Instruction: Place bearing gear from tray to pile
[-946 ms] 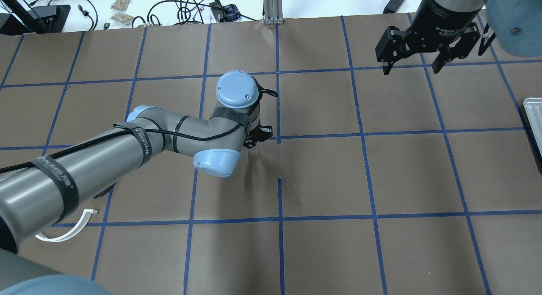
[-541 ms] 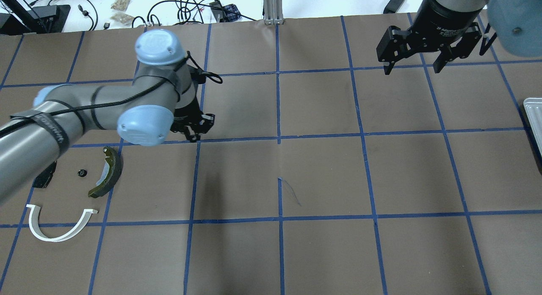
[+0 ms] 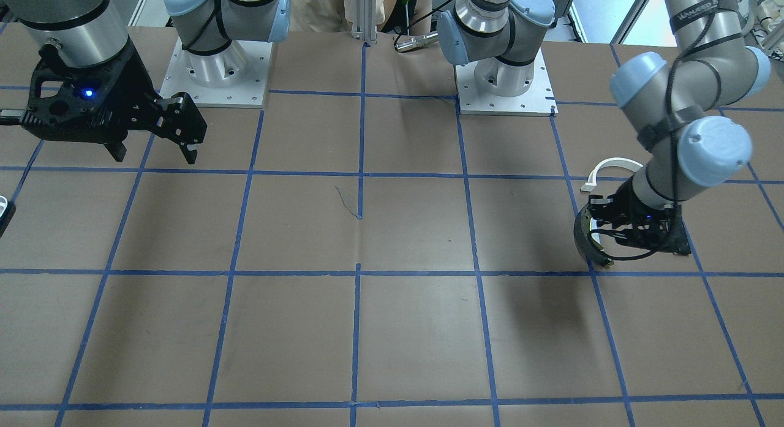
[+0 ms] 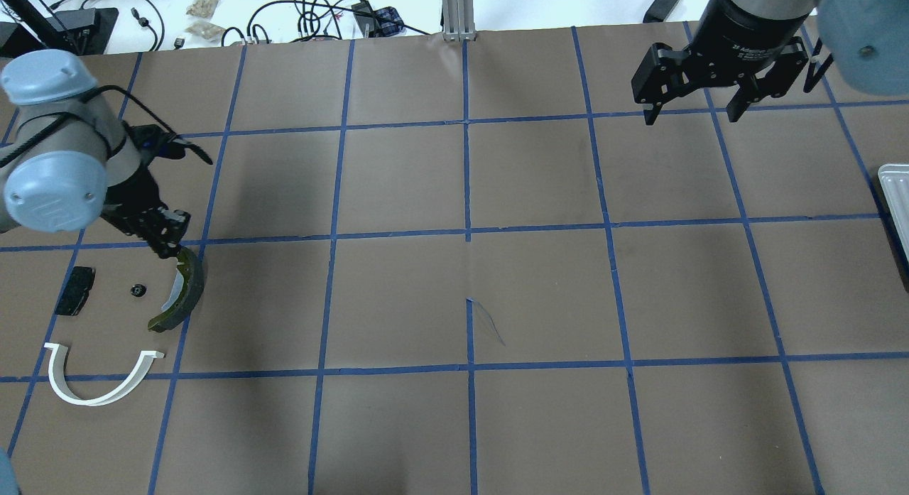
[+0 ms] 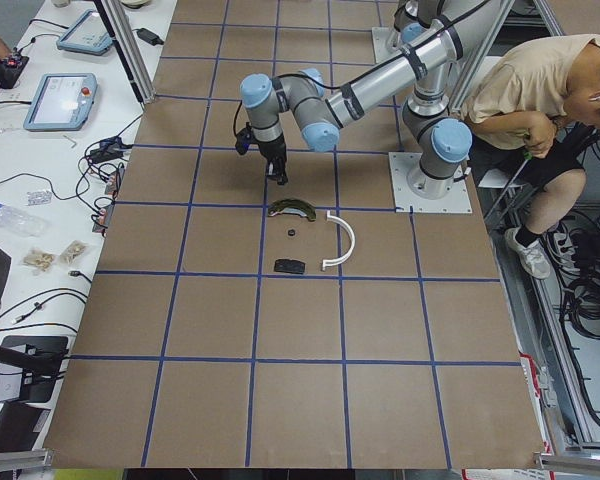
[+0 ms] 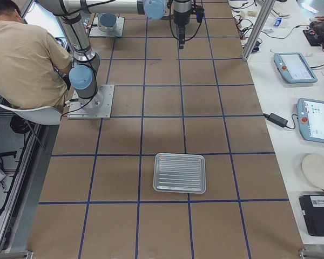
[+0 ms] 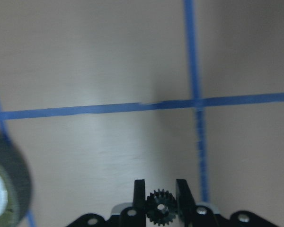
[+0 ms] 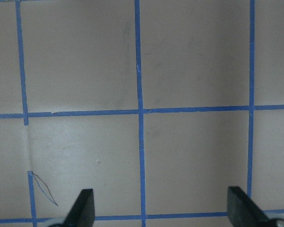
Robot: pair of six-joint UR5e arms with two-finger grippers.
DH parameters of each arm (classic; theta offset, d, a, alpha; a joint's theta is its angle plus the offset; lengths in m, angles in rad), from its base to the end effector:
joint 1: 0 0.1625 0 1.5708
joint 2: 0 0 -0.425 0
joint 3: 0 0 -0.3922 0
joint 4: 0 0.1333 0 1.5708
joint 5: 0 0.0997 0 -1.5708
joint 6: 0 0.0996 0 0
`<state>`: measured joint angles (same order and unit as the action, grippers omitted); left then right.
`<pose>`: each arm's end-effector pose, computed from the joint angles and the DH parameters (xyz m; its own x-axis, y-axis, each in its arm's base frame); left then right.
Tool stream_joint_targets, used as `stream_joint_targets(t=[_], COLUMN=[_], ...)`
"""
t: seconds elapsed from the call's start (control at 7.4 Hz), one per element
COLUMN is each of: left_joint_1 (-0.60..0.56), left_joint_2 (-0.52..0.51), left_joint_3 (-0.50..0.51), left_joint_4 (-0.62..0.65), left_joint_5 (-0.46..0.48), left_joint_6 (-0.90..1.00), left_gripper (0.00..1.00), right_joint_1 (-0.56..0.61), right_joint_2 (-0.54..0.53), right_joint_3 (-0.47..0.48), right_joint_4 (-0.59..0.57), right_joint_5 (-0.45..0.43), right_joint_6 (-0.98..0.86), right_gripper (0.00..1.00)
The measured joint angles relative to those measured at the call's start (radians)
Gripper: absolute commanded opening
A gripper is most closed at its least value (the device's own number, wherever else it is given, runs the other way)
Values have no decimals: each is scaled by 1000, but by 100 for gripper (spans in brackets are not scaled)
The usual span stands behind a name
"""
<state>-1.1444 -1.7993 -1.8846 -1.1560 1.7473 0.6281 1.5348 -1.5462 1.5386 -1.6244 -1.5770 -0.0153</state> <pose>0.1091 -0.5201 0.2641 -0.9738 0.2176 -0.0662 0.2002 0.9580 0.2052 0.1143 -0.5127 0.4970 -0.9998 0.0211 0.0071 0.0206 0.9979 -0.0611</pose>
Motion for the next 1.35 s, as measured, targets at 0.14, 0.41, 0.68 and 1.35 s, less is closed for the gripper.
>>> stream_joint_targets(t=[0.14, 0.41, 0.68, 1.35], left_joint_1=[84, 155, 168, 170], left_joint_2=[-24, -63, -95, -107], left_joint_3=[-19, -67, -89, -101], left_joint_4=[58, 182, 270, 291], left_joint_5=[3, 4, 7, 10], left_joint_6=[94, 185, 202, 227], left_gripper=[0, 0, 29, 100], right_joint_1=[0, 0, 0, -1], right_joint_2=[0, 0, 0, 0], right_joint_3=[0, 0, 2, 3], right_joint_4=[0, 0, 0, 0], right_joint_5=[0, 0, 0, 0], right_joint_6=[0, 1, 2, 3], right_gripper=[100, 100, 100, 100])
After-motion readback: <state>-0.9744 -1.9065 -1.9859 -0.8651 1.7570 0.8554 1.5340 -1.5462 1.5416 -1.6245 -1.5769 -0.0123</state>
